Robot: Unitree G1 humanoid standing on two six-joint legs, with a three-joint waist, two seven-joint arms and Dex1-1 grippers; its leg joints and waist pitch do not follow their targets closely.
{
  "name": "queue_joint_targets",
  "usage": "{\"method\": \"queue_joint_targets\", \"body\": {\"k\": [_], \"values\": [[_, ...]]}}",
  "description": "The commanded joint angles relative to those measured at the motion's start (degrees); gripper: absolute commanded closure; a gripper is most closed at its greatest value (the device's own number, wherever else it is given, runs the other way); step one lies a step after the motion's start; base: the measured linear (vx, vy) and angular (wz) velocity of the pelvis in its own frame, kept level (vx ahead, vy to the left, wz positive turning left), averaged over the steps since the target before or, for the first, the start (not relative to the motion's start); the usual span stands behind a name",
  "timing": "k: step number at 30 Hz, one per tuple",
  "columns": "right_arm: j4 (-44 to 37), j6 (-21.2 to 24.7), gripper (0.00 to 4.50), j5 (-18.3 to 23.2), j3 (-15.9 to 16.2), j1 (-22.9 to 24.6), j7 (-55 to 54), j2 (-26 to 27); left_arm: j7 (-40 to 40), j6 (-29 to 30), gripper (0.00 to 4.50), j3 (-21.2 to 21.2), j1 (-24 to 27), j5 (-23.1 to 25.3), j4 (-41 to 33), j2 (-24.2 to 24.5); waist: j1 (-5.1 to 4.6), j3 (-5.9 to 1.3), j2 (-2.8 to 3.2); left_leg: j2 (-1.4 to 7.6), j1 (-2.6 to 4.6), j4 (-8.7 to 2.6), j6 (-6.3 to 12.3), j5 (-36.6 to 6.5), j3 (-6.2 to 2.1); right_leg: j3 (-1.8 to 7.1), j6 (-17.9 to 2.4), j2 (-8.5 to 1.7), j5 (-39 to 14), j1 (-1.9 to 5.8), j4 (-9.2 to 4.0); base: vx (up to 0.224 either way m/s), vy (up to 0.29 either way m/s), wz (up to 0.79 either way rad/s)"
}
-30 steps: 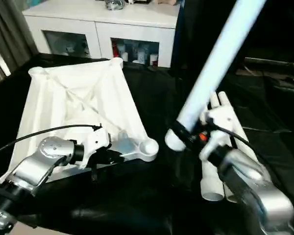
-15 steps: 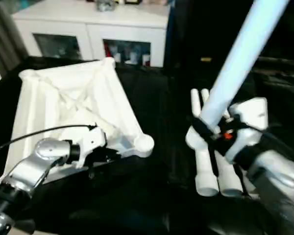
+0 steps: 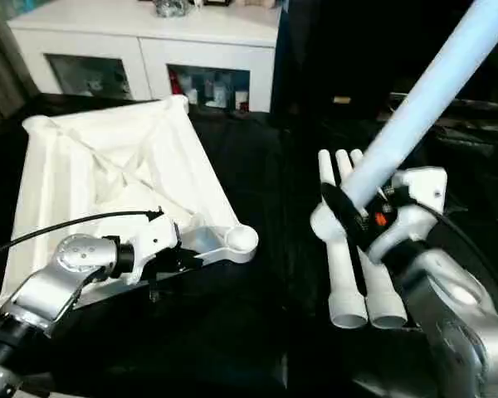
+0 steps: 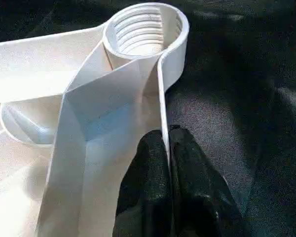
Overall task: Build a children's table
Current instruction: Pick table leg
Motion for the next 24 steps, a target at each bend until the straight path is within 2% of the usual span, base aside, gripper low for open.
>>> {"method": "queue_joint_targets", "body": {"k": [1, 2, 3, 4, 5, 6, 7, 8, 9, 10, 12, 13, 14, 17, 19, 20, 21, 22, 24], "values": [[1.4, -1.6, 2.61, -0.2, 0.9, -1.3, 1.4, 0.3, 0.3, -0.4, 4.5, 1.1, 0.2, -1.2, -2.2, -0.5, 0.06, -3.4, -1.86, 3.39, -0.04, -3.48, 3.79, -4.5, -1.21, 4.16, -2.6, -6.41, -15.2, 2.08, -5.66, 0.0, 0.0, 0.0], [2.7, -2.3, 2.61, -0.5, 2.1, -2.2, 3.0, 0.2, -0.2, -0.4, 4.5, 0.4, -0.2, -0.6, -2.4, -0.3, 0.27, -3.46, -1.7, 3.41, -0.1, -3.46, 3.97, -4.1, -1.23, 4.22, -3.4, -6.48, -13.3, 2.12, -5.36, 0.0, 0.0, 0.0], [4.2, -2.9, 2.61, -0.6, 3.1, -3.3, 4.4, 0.2, -0.8, -0.5, 4.5, -0.2, -0.6, 0.0, -2.3, 0.0, 0.25, -3.46, -1.95, 3.41, -0.14, -3.45, 4.11, -4.1, -1.18, 4.18, -3.6, -6.5, -12.7, 2.17, -5.32, 0.0, 0.0, 0.0], [6.7, -3.9, 2.61, -1.1, 4.8, -4.9, 6.0, 0.4, -1.4, -0.8, 4.5, -1.1, -1.3, 0.7, -1.8, 0.2, 0.25, -3.47, -1.81, 3.32, -0.26, -3.4, 4.23, -4.0, -1.19, 4.19, -4.1, -6.62, -12.2, 2.32, -5.23, 0.0, 0.0, 0.0], [7.2, -4.0, 2.61, -1.3, 5.0, -5.2, 6.2, 0.4, -1.5, -0.9, 4.5, -1.2, -1.4, 0.8, -1.7, 0.2, 0.26, -3.44, -1.38, 3.42, -0.11, -3.38, 4.02, -4.4, -1.19, 4.17, -4.6, -6.56, -12.2, 2.11, -5.33, 0.0, 0.0, 0.0], [8.6, -4.5, 2.61, -1.6, 5.9, -6.2, 6.7, 0.9, -1.9, -1.0, 4.5, -1.5, -1.8, 0.9, -1.4, 0.2, 0.32, -3.48, -1.22, 3.44, -0.12, -3.38, 3.91, -4.4, -1.22, 4.21, -4.8, -6.54, -11.7, 2.2, -5.27, 0.0, 0.0, 0.0], [9.2, -4.7, 2.61, -1.6, 6.3, -6.7, 7.0, 1.1, -2.1, -1.1, 4.5, -1.6, -1.9, 0.9, -1.1, 0.1, 0.33, -3.59, -1.33, 3.55, -0.08, -3.36, 3.78, -4.1, -1.19, 4.29, -5.3, -6.54, -10.3, 2.12, -5.1, 0.0, 0.0, 0.0], [10.3, -5.0, 2.61, -1.7, 7.2, -7.6, 7.5, 1.7, -2.5, -1.1, 4.5, -1.6, -2.2, 0.8, -0.8, 0.2, 0.64, -3.95, -0.7, 3.68, -0.01, -3.24, 3.74, -3.1, -1.3, 4.3, -6.2, -6.56, -7.4, 2.2, -4.61, 0.0, 0.0, 0.0], [10.5, -5.0, 2.61, -1.7, 7.3, -7.7, 7.6, 1.8, -2.6, -1.1, 4.5, -1.6, -2.2, 0.8, -0.8, 0.2, 0.6, -3.93, -0.92, 3.65, -0.03, -3.19, 3.92, -2.9, -1.21, 4.31, -6.4, -6.46, -6.3, 2.07, -4.62, 0.0, 0.0, 0.0], [11.6, -5.6, 2.61, -2.1, 8.3, -8.3, 8.2, 2.3, -2.9, -1.2, 4.5, -1.4, -2.2, 0.5, -0.5, 0.2, 0.85, -3.92, -0.16, 3.72, -0.05, -3.16, 3.82, -3.0, -1.34, 4.31, -7.0, -6.56, -5.0, 2.09, -4.39, 0.0, 0.0, 0.0], [13.1, -6.6, 2.61, -2.8, 9.7, -9.0, 8.9, 3.0, -3.4, -1.6, 4.5, -1.3, -2.1, 0.3, -0.3, 0.3, 0.68, -3.92, -0.53, 3.76, -0.28, -3.27, 3.34, -3.8, -1.4, 4.23, -7.7, -6.66, -4.3, 2.4, -4.34, 0.0, 0.0, 0.0], [13.8, -6.8, 2.61, -2.8, 10.1, -9.4, 9.3, 3.3, -3.7, -1.6, 4.5, -1.2, -2.1, 0.2, -0.2, 0.4, 0.9, -3.98, 0.25, 3.77, -0.17, -3.2, 3.12, -4.2, -1.51, 4.24, -7.8, -6.81, -4.4, 2.33, -4.35, 0.0, 0.0, 0.0], [15.2, -7.4, 2.61, -3.2, 11.3, -10.1, 10.5, 3.5, -3.9, -2.0, 4.5, -0.8, -2.4, 0.3, 0.4, 0.7, 0.65, -3.88, -0.37, 3.67, -0.31, -3.26, 2.89, -5.0, -1.42, 4.22, -7.8, -6.75, -5.2, 2.49, -4.57, 0.0, 0.0, 0.0], [16.6, -6.5, 2.61, -2.7, 13.5, -10.7, 14.5, 1.9, -3.7, -2.9, 4.5, -0.4, -3.8, 0.9, 2.5, 1.4, 0.82, -3.83, -0.35, 3.61, -0.19, -3.22, 2.74, -5.9, -1.37, 4.25, -7.6, -6.76, -7.3, 2.56, -4.83, 0.0, 0.0, 0.0], [17.0, -6.1, 2.61, -2.6, 13.9, -11.0, 15.8, 1.4, -4.0, -3.0, 4.5, -0.1, -4.3, 0.9, 2.9, 1.5, 0.98, -3.78, -0.85, 3.77, -0.22, -3.29, 2.86, -5.5, -1.38, 4.24, -6.9, -6.81, -8.7, 2.6, -4.77, 0.0, 0.0, 0.0], [17.0, -6.1, 2.61, -2.6, 13.9, -11.0, 15.8, 1.4, -4.0, -3.0, 4.5, -0.1, -4.3, 0.9, 2.9, 1.5, 0.99, -3.84, -0.75, 3.86, -0.17, -3.32, 2.84, -5.4, -1.42, 4.24, -6.9, -6.85, -8.6, 2.54, -4.73, 0.0, 0.0, 0.0], [17.9, -5.7, 2.61, -3.0, 14.1, -11.4, 16.6, 0.5, -4.9, -2.9, 4.5, 0.1, -4.6, 0.4, 3.1, 1.5, 0.91, -3.8, -1.22, 3.93, -0.21, -3.35, 2.87, -5.2, -1.4, 4.23, -6.8, -6.83, -8.5, 2.49, -4.71, 0.0, 0.0, 0.0], [18.9, -5.9, 2.61, -3.6, 14.7, -11.8, 17.3, -0.2, -5.3, -2.9, 4.5, 0.3, -4.7, 0.0, 3.3, 1.5, 0.99, -3.82, -0.97, 3.88, -0.12, -3.31, 2.84, -5.2, -1.39, 4.21, -7.1, -6.9, -8.6, 2.42, -4.68, 0.0, 0.0, 0.0], [20.5, -6.6, 2.61, -5.1, 15.9, -12.3, 18.4, -1.1, -5.7, -2.9, 4.5, 0.5, -4.8, -0.2, 3.5, 1.5, 0.88, -3.75, -0.93, 3.92, -0.13, -3.29, 2.58, -5.2, -1.38, 4.2, -7.4, -6.78, -8.3, 2.32, -4.64, 0.0, 0.0, 0.0]]}}
